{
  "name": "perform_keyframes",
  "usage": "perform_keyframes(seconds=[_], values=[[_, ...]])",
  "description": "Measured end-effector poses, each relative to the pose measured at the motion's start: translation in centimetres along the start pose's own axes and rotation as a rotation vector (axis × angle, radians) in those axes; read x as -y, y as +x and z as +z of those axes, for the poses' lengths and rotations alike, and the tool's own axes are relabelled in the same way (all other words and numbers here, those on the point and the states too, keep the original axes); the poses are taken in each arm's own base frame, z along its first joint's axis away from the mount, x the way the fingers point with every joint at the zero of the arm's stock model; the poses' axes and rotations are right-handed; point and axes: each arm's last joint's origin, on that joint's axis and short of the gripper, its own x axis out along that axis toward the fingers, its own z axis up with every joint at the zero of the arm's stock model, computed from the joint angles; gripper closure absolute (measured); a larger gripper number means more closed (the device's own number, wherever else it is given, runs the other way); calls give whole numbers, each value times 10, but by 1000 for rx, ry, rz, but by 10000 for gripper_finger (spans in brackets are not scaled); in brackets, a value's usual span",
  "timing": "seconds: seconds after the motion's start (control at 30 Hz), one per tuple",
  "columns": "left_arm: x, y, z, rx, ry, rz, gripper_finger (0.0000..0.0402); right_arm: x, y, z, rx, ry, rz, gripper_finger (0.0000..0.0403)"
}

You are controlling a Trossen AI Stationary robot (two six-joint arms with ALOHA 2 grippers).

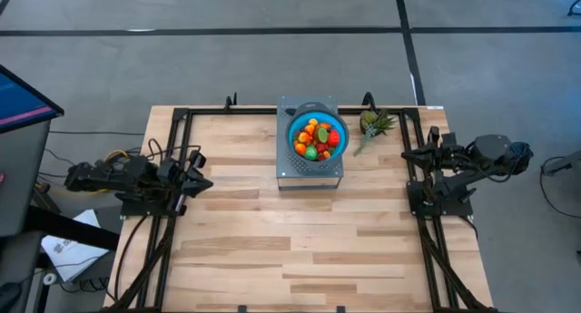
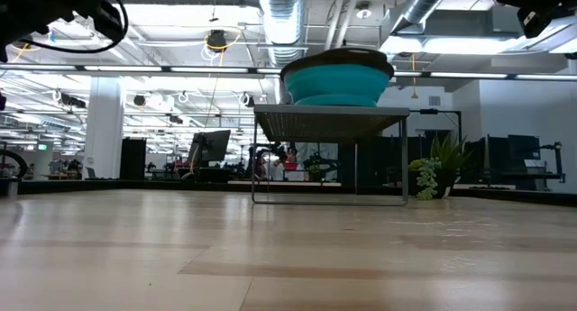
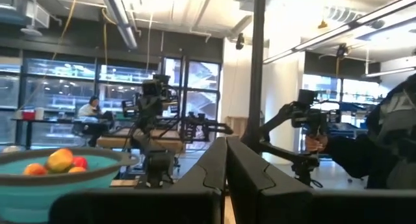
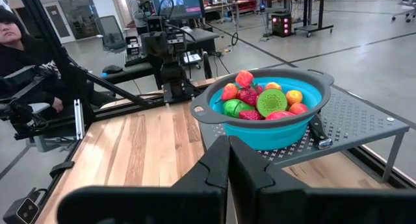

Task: Pick & Place Fruit
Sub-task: Return to Home Position

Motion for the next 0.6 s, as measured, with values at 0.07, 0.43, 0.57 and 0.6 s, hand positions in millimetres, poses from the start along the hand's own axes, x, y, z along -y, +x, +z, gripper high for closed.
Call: perform_keyframes(seconds=[0.07,0.43,0.57,0.6], values=[[-1,-2,0,-8,2,9,399,0,0,-1,-6,-4,-2,403],[-3,-5,-21,-66,30,2,399,1,0,-3,-26,-15,-4,403],[-4,-5,-22,-80,72,61,399,1,0,-3,-26,-15,-4,403],[-5,-6,-24,-93,77,85,399,1,0,-3,-25,-14,-4,403]])
